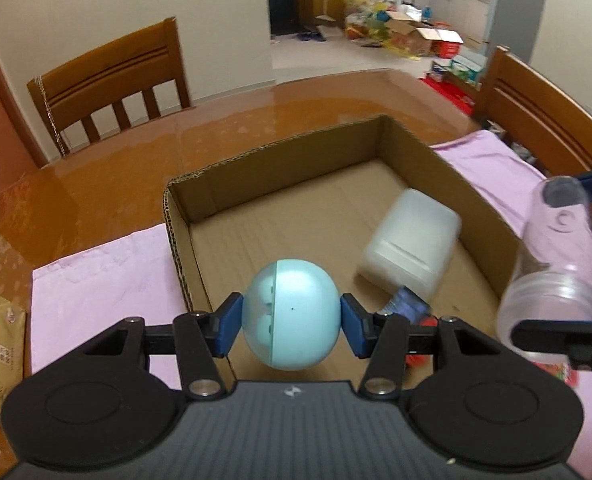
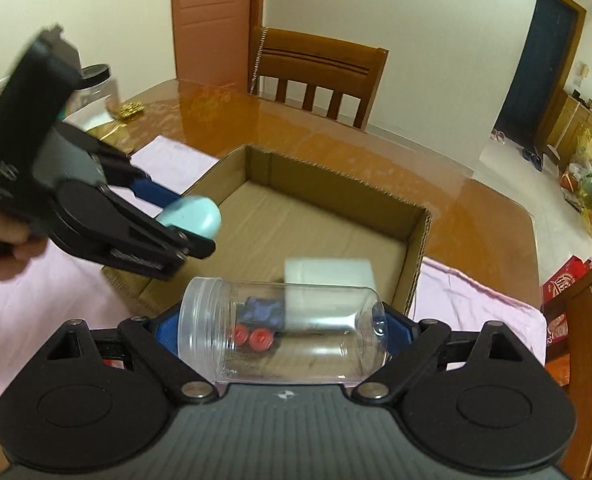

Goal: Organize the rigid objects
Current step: 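Carry the teal case and clear jar into the box and open both tools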

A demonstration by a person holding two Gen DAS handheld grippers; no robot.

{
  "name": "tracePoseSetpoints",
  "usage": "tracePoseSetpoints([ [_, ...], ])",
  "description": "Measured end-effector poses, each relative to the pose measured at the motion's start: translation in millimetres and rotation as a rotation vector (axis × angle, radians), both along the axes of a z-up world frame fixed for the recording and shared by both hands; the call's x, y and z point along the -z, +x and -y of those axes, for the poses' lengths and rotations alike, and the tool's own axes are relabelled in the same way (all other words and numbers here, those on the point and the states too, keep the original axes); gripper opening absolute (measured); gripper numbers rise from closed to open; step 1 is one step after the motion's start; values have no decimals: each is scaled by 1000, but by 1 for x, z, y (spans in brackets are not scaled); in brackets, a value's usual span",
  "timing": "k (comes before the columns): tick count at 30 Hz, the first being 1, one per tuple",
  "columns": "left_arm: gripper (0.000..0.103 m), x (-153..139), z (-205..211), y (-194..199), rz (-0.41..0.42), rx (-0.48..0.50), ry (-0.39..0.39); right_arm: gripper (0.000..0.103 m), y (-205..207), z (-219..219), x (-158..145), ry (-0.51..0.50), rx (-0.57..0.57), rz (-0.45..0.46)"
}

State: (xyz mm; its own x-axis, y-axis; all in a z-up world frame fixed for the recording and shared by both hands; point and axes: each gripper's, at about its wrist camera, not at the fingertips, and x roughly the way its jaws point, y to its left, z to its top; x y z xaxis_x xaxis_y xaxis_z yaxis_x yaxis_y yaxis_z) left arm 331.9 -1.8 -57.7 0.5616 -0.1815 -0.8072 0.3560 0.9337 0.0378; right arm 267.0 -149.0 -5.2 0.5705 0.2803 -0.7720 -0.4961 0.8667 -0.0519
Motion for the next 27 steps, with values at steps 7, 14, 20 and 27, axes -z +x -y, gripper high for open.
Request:
tracePoseSetpoints([
  [7, 79, -5, -6, 11, 57, -90, -19, 95, 32, 3, 6, -8, 17, -4],
  [14, 98, -30, -25, -8, 126, -150, -24, 95, 66, -5, 11, -15, 13, -1],
  [20, 99, -42, -55, -29, 153, -239, -34, 95, 103, -17, 11, -1, 19, -1],
  [27, 99, -38, -74, -50, 126, -281, -51, 103, 123, -28, 16, -2, 27, 3],
])
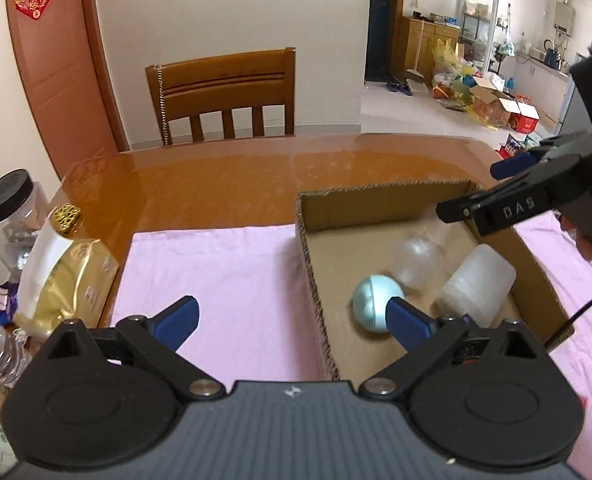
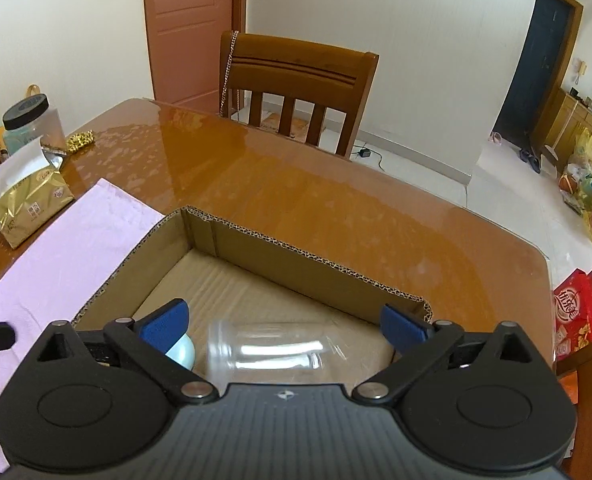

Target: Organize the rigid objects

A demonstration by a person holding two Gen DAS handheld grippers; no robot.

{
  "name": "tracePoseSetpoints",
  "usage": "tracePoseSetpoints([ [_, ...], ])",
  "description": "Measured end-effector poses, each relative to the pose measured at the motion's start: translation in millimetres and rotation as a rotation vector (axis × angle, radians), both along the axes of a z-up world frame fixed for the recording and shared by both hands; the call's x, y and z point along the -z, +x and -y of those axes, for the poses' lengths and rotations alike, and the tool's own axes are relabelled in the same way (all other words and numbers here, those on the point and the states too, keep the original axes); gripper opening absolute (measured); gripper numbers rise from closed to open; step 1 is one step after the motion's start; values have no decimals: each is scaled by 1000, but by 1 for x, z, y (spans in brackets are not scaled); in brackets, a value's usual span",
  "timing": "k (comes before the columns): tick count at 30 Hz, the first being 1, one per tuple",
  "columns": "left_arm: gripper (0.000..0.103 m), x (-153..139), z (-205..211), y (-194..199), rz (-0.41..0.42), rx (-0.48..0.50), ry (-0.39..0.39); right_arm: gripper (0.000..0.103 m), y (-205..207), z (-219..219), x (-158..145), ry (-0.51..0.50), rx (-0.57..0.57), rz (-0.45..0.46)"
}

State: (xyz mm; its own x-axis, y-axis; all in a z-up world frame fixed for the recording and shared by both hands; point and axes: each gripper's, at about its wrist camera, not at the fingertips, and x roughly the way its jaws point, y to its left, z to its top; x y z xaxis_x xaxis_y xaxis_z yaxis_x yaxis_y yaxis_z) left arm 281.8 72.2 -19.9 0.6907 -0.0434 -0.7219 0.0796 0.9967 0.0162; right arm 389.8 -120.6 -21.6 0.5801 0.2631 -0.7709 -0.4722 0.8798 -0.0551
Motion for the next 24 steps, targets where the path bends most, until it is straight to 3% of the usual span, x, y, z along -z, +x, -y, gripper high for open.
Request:
tracePoseSetpoints([
  [12, 101, -6, 4, -29, 32, 13, -5, 103, -25, 1, -6, -11, 2, 3],
  [24, 102, -3, 1, -72, 53, -15, -9, 103, -89, 17, -11, 6, 91, 25],
])
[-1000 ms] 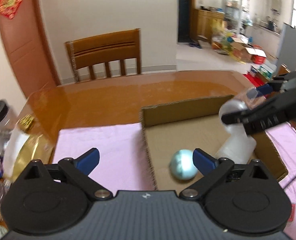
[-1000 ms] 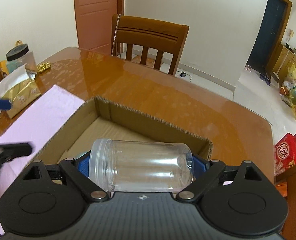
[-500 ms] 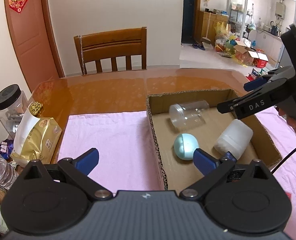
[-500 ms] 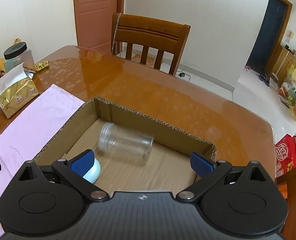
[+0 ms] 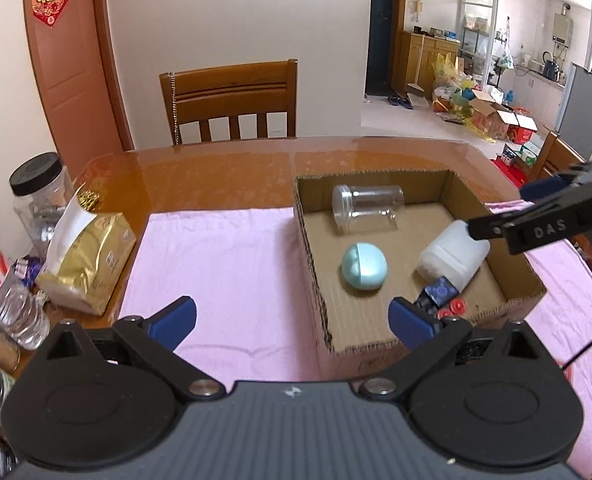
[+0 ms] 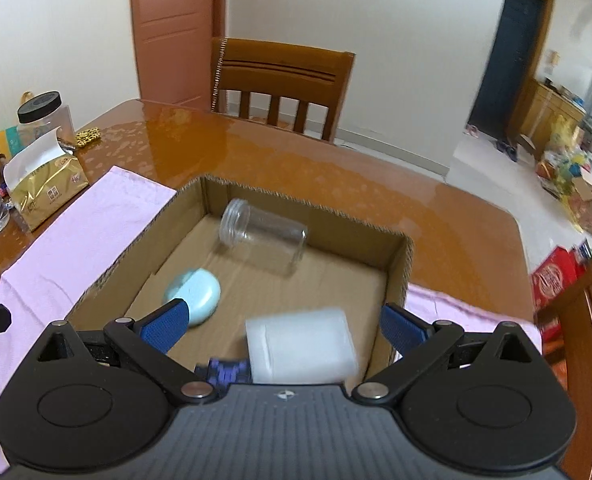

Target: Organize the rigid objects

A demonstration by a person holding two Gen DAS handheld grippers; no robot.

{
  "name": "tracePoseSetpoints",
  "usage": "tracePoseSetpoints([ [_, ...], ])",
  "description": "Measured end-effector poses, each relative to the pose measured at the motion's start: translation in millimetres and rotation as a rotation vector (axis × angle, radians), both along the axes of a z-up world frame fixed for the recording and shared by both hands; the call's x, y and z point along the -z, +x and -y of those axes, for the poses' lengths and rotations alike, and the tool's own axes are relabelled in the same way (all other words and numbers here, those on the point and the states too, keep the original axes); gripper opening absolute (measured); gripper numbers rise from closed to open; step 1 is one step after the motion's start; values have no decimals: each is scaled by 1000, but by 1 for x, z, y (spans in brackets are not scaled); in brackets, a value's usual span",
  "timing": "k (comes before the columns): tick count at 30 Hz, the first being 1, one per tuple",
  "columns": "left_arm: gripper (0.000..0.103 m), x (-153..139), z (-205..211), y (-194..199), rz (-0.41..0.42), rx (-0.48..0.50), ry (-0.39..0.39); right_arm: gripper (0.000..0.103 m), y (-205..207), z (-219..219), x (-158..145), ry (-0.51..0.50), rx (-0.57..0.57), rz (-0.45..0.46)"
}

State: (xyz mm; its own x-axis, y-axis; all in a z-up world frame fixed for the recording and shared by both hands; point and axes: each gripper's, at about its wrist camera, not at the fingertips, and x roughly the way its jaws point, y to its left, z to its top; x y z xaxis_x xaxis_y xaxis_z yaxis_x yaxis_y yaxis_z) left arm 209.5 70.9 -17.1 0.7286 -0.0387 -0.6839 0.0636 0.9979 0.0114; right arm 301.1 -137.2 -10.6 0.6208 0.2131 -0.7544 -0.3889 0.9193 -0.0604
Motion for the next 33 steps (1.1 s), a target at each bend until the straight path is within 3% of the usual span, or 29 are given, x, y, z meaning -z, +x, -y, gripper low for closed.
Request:
tracePoseSetpoints([
  [4, 102, 5, 0, -18, 4, 3, 21, 103, -32, 10, 8, 9, 75, -11],
  [11, 102, 20, -3, -51, -6, 64, -21, 103, -99, 31, 36, -15, 264, -43],
  [17, 102, 31, -2, -71, -4, 75, -29, 103, -137, 56, 72, -24, 421, -133],
  [24, 102, 35, 7, -80, -26, -9, 7, 103, -122, 76, 106, -40, 489, -154],
  [33, 102, 38, 35, -80, -61, -78, 52, 103, -101, 87, 126, -37, 426, -209],
])
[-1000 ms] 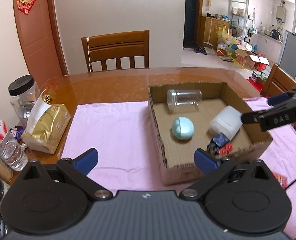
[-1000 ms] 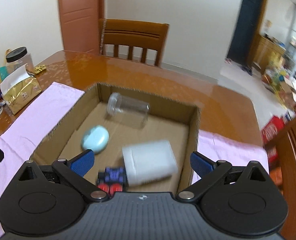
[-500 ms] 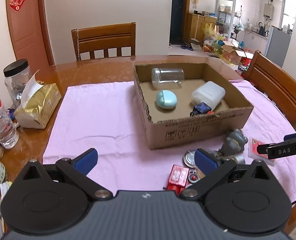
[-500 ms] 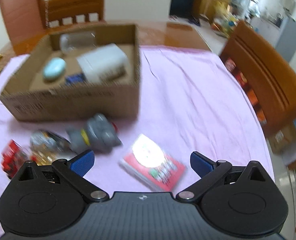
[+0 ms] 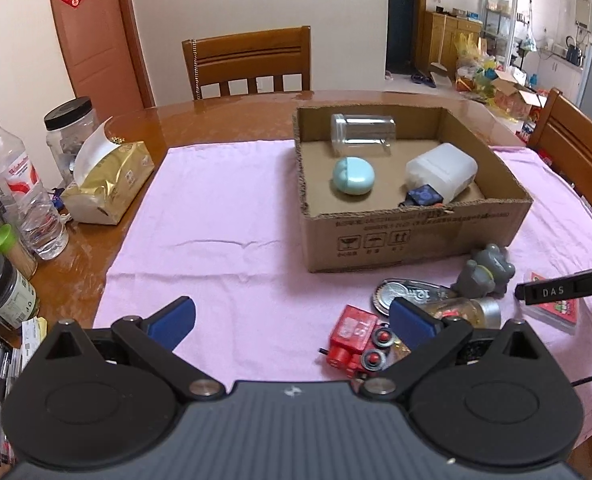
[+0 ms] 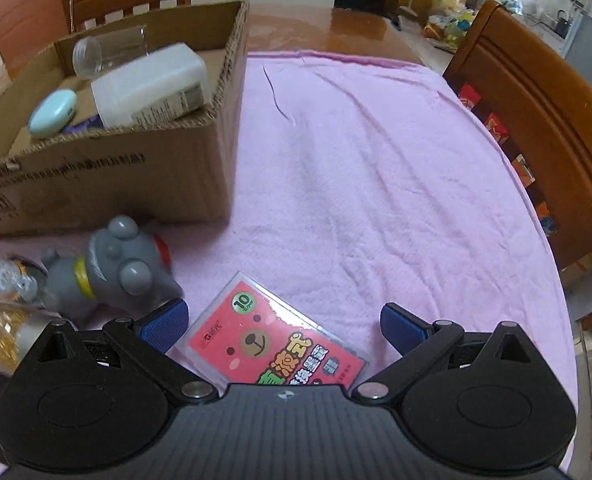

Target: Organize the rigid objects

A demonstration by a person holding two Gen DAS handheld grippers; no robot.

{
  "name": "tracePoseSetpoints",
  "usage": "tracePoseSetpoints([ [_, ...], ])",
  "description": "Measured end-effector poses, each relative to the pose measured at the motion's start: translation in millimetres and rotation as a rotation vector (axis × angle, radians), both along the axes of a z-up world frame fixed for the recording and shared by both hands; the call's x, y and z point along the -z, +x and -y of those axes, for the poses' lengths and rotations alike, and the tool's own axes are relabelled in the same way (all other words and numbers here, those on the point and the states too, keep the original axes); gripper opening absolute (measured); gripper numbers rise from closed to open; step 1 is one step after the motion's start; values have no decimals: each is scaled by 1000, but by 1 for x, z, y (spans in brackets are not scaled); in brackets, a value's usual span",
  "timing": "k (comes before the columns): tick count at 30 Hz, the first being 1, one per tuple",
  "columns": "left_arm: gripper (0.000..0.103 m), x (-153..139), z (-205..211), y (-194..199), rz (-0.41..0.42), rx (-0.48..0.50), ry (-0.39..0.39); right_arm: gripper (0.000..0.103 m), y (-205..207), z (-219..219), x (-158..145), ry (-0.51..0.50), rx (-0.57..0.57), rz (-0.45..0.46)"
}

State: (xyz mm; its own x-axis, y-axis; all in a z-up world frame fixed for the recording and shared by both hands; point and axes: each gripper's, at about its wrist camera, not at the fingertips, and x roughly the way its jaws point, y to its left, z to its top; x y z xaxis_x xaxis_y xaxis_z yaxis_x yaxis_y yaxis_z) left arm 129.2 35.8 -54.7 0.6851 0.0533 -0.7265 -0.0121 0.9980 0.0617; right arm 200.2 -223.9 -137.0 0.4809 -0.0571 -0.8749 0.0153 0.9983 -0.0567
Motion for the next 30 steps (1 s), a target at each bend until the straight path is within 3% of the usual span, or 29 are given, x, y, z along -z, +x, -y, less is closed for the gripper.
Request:
tracePoseSetpoints([
  [8, 102, 13, 28, -3, -51, 82, 28, 103, -26, 21, 2, 35, -32, -26],
  [19, 102, 60, 43, -12, -159, 236, -28, 103, -49, 28, 3, 38, -87, 14],
  [30, 102, 88, 66, -7, -191, 186, -39, 103, -52, 29, 2, 40, -137, 21],
])
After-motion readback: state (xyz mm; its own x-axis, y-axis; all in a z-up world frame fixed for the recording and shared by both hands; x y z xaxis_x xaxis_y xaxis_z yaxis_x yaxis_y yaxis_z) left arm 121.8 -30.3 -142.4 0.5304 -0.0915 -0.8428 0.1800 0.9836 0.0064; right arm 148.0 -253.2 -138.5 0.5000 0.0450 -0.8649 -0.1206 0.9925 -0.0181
